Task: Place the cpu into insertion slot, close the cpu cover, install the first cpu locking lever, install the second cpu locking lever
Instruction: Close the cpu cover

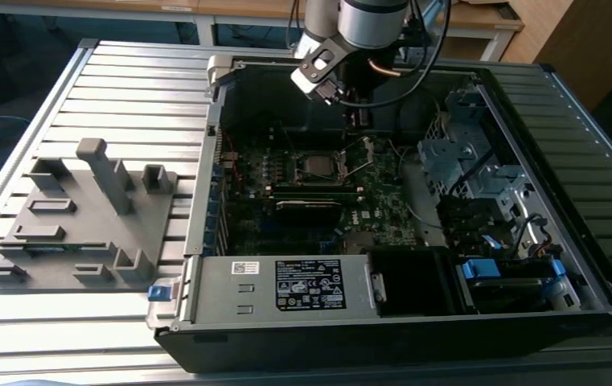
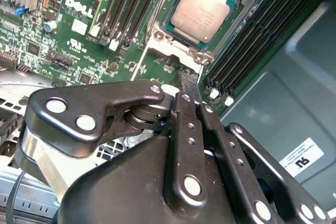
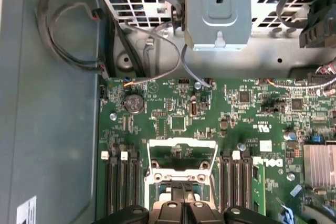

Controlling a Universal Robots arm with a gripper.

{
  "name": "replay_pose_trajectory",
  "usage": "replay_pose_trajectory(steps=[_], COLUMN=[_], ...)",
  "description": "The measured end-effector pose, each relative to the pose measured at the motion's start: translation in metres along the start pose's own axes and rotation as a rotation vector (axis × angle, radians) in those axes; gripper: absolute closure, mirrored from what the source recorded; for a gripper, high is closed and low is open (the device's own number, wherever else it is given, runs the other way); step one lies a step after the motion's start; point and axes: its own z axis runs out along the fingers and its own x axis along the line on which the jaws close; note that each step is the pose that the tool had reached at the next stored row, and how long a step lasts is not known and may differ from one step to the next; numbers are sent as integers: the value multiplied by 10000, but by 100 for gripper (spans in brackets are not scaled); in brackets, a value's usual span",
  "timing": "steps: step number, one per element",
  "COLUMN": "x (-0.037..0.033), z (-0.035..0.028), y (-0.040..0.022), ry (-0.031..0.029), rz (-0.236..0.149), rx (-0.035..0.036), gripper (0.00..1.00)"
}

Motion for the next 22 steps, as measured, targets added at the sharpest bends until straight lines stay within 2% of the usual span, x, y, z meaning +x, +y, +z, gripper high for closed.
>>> replay_pose_trajectory(steps=[22], x=[13], z=[30], y=[321], ry=[0], rz=[1], rx=[11], gripper=[89])
